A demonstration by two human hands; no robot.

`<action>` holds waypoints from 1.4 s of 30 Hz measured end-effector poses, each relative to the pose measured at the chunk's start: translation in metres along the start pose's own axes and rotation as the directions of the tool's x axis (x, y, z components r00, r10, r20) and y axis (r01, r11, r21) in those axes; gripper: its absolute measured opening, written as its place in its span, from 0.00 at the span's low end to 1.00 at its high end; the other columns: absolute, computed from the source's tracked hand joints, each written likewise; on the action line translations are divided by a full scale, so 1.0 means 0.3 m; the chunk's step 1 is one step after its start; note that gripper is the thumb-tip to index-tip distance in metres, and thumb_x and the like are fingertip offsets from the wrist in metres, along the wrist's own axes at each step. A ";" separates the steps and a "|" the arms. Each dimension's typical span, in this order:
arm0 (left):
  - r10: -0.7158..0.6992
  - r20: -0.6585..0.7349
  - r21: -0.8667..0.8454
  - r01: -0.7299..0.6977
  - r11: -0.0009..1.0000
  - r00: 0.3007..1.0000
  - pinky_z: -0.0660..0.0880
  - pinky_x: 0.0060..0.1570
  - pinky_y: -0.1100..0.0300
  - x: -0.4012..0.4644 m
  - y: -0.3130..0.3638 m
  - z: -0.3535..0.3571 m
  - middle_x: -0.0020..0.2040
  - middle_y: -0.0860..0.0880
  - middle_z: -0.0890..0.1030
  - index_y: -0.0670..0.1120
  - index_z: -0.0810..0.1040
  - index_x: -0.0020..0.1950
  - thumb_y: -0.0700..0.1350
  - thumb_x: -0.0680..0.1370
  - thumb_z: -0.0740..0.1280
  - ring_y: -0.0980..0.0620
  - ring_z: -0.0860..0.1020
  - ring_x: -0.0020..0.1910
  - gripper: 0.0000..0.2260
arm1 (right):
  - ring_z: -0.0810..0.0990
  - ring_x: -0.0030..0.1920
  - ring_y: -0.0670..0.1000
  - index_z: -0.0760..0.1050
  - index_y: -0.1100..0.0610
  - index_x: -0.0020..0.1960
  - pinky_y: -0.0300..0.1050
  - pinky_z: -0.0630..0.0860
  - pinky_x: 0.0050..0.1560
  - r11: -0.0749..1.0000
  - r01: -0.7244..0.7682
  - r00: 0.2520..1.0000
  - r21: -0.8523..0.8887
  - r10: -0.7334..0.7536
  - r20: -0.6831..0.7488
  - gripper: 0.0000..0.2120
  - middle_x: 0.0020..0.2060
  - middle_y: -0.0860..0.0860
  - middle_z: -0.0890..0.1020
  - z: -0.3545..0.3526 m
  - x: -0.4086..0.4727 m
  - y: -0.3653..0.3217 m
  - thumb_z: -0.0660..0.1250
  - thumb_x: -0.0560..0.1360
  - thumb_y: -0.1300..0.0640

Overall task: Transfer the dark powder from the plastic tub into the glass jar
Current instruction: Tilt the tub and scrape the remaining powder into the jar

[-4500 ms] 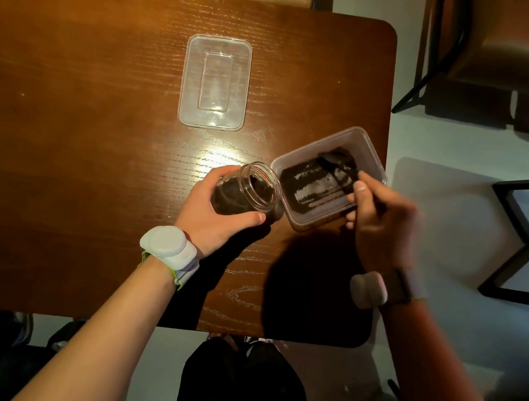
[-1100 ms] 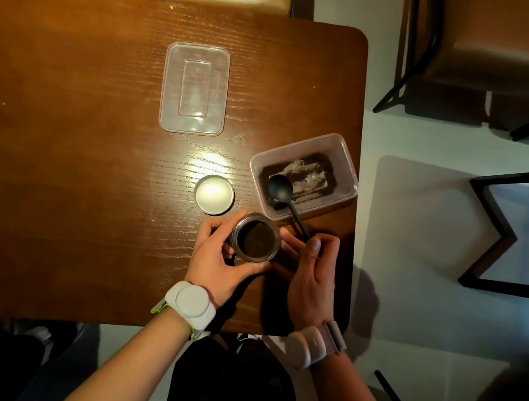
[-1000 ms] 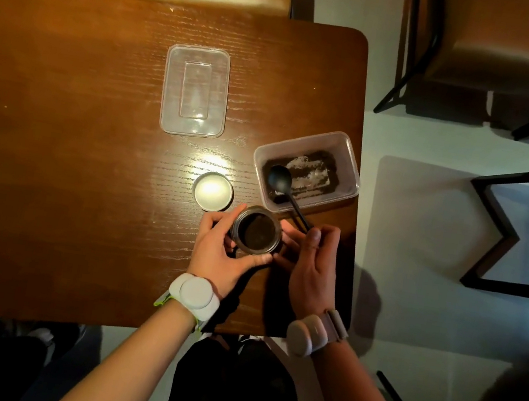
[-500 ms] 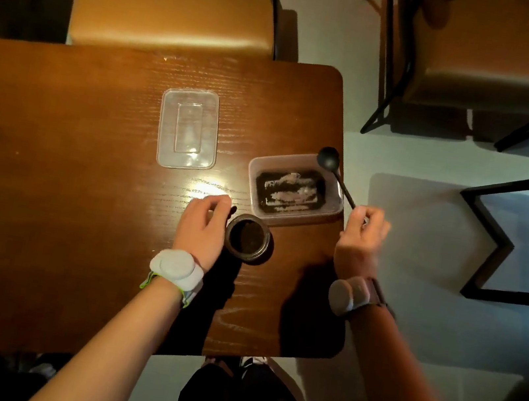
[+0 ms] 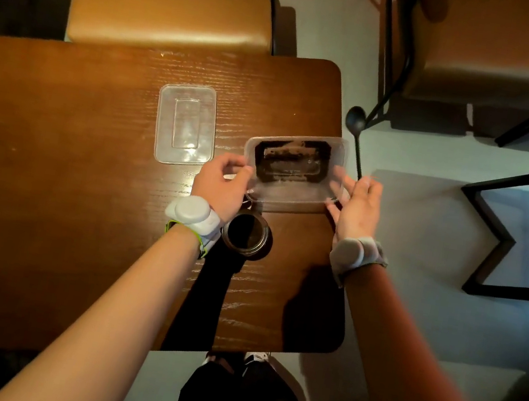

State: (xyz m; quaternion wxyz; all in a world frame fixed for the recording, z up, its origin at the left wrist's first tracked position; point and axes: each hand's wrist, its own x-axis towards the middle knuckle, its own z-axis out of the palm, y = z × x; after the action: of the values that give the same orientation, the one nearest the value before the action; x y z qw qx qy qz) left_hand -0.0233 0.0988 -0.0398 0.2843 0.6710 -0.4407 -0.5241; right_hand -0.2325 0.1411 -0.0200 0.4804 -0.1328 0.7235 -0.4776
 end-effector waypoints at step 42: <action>0.184 0.030 0.161 -0.186 0.969 0.982 0.84 0.44 0.44 -0.032 0.031 0.015 0.42 0.48 0.86 0.70 0.74 0.56 0.53 0.82 0.66 0.48 0.84 0.37 0.10 | 0.76 0.70 0.53 0.64 0.49 0.55 0.59 0.81 0.62 0.976 0.203 0.971 -0.075 -0.191 0.145 0.08 0.71 0.46 0.68 -0.001 -0.049 -0.050 0.49 0.88 0.48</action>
State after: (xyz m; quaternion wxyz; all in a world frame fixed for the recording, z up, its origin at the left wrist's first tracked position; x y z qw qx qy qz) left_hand -0.0308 0.1035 -0.0288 0.2730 0.6441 -0.5449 -0.4622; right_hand -0.2293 0.1431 0.0006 0.4725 -0.2577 0.6927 -0.4801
